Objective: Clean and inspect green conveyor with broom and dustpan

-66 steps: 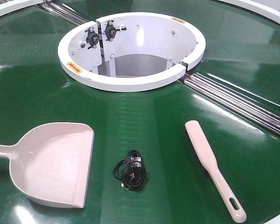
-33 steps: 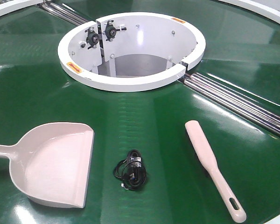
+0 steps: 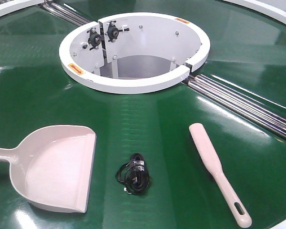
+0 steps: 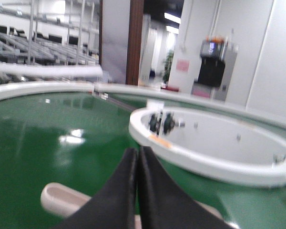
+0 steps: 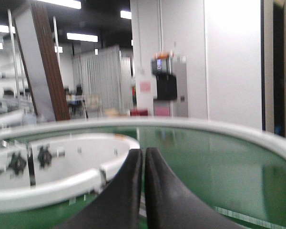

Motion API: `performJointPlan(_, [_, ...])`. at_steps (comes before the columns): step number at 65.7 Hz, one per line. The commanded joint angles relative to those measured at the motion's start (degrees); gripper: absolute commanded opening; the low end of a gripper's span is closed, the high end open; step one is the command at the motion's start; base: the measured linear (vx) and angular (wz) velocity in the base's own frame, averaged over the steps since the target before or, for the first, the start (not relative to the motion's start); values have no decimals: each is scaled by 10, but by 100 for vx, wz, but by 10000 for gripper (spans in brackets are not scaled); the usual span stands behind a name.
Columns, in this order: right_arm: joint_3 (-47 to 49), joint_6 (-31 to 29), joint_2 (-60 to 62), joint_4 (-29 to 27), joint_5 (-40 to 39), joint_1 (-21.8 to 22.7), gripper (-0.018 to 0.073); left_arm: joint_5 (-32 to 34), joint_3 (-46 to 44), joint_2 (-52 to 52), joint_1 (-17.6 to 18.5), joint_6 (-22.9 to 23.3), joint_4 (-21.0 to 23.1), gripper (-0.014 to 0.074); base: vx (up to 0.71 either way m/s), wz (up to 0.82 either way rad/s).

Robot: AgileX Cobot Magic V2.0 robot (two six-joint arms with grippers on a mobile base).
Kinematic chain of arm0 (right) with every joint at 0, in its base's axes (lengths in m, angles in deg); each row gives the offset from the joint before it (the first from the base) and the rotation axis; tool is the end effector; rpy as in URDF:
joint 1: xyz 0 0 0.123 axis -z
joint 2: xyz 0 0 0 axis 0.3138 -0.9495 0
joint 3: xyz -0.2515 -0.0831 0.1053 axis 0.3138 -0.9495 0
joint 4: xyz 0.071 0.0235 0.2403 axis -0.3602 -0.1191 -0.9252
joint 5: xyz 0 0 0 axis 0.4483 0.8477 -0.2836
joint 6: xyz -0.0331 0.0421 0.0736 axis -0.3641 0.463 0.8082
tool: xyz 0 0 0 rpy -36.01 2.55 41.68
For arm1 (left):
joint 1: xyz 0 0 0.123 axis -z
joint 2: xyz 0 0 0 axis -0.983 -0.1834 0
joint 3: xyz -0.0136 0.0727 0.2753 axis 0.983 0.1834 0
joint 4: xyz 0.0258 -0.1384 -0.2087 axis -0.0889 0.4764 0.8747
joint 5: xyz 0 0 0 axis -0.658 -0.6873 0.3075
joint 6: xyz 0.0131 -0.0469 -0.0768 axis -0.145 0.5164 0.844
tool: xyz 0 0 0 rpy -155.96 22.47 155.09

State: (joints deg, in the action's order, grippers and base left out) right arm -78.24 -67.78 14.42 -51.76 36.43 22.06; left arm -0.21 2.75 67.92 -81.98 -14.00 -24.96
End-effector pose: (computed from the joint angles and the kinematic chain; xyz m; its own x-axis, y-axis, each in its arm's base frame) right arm 0.0535 -0.0046 0.2218 0.2635 0.0014 -0.9646 0.0719 0.9972 0.0211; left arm 0.0555 0.0040 0.2108 0.1502 -0.1666 -0.9745 -0.0366 0.9841 -0.1738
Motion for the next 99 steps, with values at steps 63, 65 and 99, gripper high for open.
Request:
performJointPlan(63, [474,52,-446,43,222,3,436,-291,-560,-443,22,0,-101,500,0,0])
performJointPlan(65, [474,52,-454,43,233,3,494,-299,-560,-451,22,0,-98,556,0,0])
performJointPlan(99, [553,-38,-567,7,511,-108,673,-335,-560,-472,22,0,-95,640,0,0])
